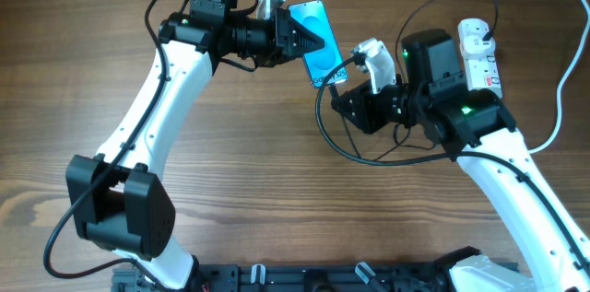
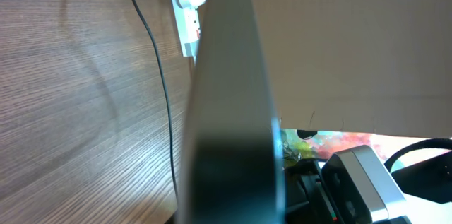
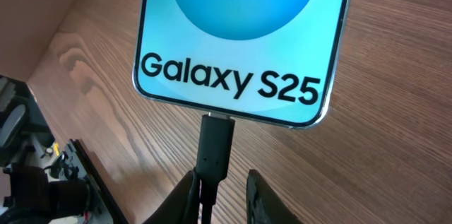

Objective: Plug charger to phone and switch on socket

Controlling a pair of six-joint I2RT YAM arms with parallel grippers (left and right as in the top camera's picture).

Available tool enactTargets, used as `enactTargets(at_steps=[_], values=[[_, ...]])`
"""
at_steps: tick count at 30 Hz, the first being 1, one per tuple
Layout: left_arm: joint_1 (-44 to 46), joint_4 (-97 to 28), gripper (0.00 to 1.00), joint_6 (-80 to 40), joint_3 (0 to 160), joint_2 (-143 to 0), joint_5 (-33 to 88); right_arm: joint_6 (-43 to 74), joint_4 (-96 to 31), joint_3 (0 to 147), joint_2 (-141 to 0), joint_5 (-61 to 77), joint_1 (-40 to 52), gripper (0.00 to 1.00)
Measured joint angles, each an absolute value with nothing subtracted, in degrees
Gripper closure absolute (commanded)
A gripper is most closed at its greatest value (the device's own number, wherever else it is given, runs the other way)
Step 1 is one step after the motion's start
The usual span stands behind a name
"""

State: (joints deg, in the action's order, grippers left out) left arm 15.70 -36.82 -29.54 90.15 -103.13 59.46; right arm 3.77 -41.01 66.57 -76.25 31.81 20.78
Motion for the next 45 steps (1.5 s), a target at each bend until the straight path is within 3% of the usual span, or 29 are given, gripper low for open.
enactTargets(at_steps=[2,8,26,43,44,45], values=[[15.7,-36.62,0.96,-29.71,90.15,-103.18,59.35,4.69,-40.58,66.57,-76.25,31.97,20.88,0.89],[15.64,-36.36,0.96,-29.93,90.15,-103.18,58.61,6.48,-40.34,66.57,-76.25,32.12,20.97,0.96],[15.66,-35.77,0.96,-35.29,90.19,-103.18,55.96,8.99,-38.0,66.57,-77.14,31.77,20.91,0.96],[16.23,-37.04,0.96,-30.89,90.83,-103.18,54.26,10.09,-36.75,65.91,-77.8,32.16,20.91,0.96],[16.23,-37.06,0.96,-30.89,90.83,-103.18,54.26,10.26,-36.75,65.91,-77.8,32.16,20.91,0.93],[16.23,-37.06,0.96,-30.85,90.83,-103.18,54.24,10.26,-36.75,65.91,-77.8,32.16,20.91,0.74]])
